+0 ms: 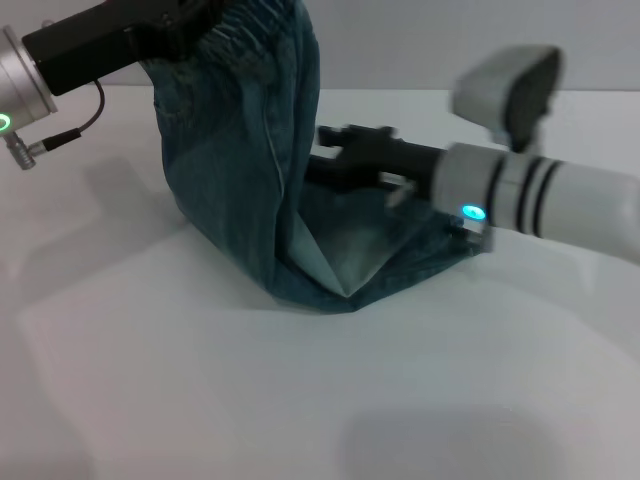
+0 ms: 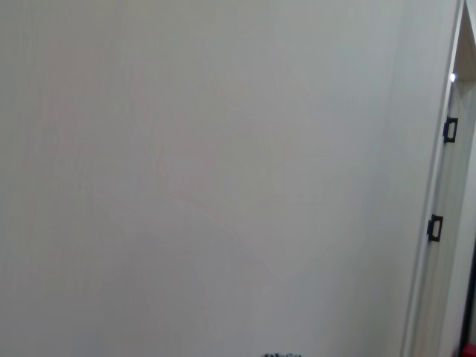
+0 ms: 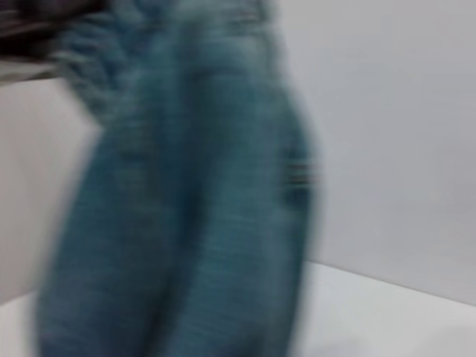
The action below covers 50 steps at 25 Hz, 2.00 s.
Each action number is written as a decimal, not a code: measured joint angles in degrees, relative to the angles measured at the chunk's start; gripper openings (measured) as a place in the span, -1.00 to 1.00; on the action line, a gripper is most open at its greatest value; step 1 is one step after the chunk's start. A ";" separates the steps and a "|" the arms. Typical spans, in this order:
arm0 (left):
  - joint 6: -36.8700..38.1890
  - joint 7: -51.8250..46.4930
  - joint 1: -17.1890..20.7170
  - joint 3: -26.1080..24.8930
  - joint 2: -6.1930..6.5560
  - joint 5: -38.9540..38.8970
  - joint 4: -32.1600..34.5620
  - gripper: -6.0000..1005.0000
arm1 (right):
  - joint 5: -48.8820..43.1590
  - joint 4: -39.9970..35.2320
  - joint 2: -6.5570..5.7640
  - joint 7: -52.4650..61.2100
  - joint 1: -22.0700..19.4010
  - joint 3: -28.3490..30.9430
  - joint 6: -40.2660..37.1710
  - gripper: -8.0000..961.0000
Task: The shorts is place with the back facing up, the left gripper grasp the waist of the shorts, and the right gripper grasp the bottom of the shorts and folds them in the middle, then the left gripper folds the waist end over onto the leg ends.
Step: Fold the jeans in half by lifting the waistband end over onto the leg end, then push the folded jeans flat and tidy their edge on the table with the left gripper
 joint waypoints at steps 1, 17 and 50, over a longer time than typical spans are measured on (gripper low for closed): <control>0.00 0.00 0.00 0.02 0.00 0.02 -0.02 -0.76 | 0.05 -1.20 -0.07 0.64 -1.57 0.01 0.03 0.22; -1.37 0.00 -1.00 7.41 -0.81 -0.49 -0.61 -0.67 | 2.10 -13.50 -0.48 3.13 -14.86 9.71 -0.77 0.22; -2.99 10.44 7.32 12.72 -0.58 -19.71 -3.62 0.68 | 15.86 -15.81 -0.53 -5.58 -18.95 10.28 -9.57 0.22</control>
